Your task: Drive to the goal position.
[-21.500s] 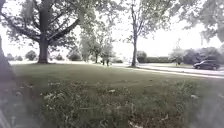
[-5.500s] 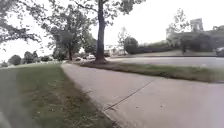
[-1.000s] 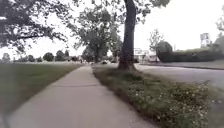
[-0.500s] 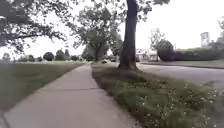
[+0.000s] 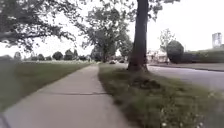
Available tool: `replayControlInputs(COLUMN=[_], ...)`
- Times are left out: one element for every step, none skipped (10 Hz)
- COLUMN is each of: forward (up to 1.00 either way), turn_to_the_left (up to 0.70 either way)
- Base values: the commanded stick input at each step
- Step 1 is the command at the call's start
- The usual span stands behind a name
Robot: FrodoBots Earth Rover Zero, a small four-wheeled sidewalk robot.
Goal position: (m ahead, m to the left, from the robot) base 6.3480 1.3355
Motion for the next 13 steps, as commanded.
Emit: replayControlInputs(forward=[0.70, 0.70, 0.70, 0.70, 0.70, 0.70, 0.70, 0.70, 0.70, 0.70, 0.70, 0.70, 0.70], turn_to_the_left=[0.35, 0.35, 0.35, 0.35, 0.35, 0.17, 0.00, 0.00, 0.00, 0.00, 0.00, 0.00, 0.00])
